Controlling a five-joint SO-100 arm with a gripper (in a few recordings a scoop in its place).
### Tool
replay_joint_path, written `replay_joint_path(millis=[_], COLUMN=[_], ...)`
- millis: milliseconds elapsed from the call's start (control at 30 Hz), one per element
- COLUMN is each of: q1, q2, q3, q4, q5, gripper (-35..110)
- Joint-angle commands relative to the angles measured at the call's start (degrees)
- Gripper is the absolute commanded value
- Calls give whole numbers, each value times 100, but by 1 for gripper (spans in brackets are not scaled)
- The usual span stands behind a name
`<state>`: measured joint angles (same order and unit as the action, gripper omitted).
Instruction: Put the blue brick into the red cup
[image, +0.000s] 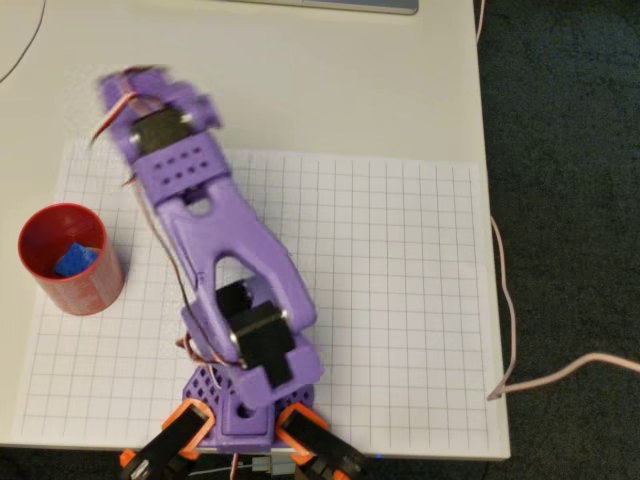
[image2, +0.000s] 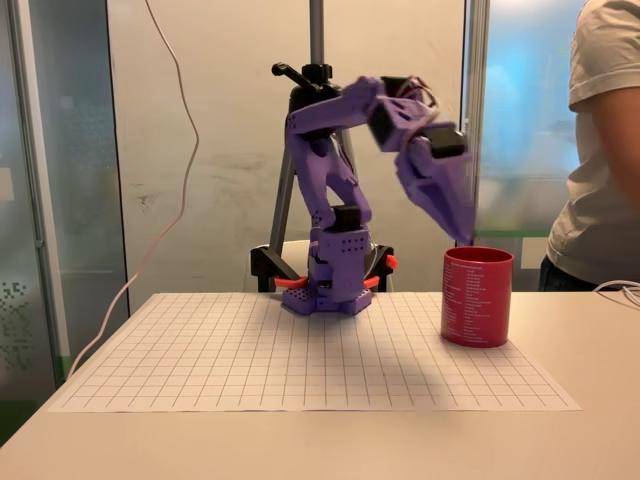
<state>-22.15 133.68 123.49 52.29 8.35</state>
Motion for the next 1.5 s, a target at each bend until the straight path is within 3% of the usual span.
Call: replay_joint_path(millis=[0,200,633,733,833,1100,1467], q1=[1336,2452,2874,2874,2786,2188,2109], q2=[229,1538,5563,5555,5555,5555,5555], q3=[-580,-598,-281,-545,-149,2514,4922], q4=[-299,-272,1582,2153,2083,1995,1696], q5=[-132,-686,-923,-879,-756,-431,-457], gripper=[0,0,0,0,0,0,0])
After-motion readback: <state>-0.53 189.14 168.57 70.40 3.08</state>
